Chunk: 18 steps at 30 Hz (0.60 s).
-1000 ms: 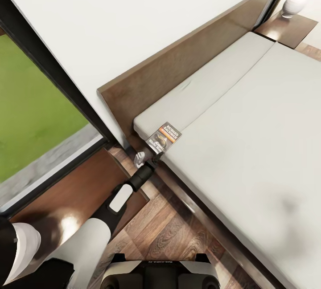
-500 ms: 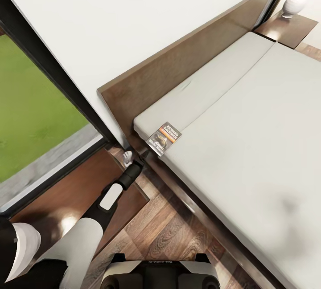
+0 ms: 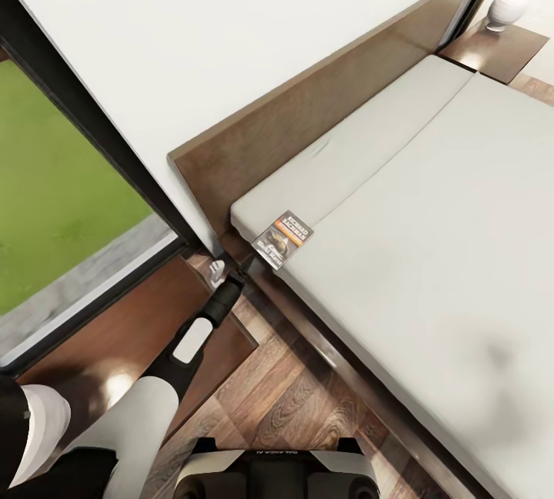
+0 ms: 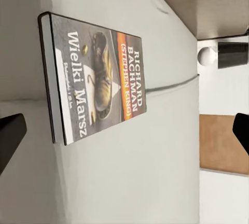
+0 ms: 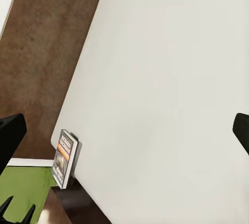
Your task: In the bedroom, move the book from the bed onto either nightstand, and place the two sandals side by side next to the bed.
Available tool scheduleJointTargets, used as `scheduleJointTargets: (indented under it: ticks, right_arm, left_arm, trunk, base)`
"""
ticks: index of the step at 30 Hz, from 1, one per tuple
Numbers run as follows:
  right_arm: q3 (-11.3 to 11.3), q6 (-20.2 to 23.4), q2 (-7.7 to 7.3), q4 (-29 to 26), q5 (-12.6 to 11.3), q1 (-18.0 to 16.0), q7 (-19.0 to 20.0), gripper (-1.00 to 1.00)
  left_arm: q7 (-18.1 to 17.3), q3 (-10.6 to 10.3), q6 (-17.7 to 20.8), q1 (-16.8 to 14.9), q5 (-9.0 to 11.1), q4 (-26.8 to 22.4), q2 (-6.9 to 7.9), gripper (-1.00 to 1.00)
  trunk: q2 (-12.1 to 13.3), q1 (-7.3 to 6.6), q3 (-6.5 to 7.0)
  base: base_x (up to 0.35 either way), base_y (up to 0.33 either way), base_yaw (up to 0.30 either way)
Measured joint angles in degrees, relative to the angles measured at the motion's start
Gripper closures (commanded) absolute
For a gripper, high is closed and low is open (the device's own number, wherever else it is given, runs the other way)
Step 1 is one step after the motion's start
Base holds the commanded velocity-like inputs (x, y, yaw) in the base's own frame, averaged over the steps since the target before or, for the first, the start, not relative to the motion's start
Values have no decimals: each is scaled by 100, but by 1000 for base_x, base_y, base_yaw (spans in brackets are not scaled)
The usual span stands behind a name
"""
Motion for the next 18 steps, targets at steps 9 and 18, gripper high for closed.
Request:
scheduleJointTargets:
  ticks: [9,18]
  right_arm:
    - [0,-1,0,0,0,0,5,-100]
    - [0,-1,1,0,1,-2,2,-100]
  left_arm:
    - [606,-11,-582,3,18,104,-122,-100]
    - [691,-36,-656,-1,17,202,-251,-100]
  trunk:
    - [0,0,0]
    - [0,0,0]
  base:
    - [0,0,0]
    - [0,0,0]
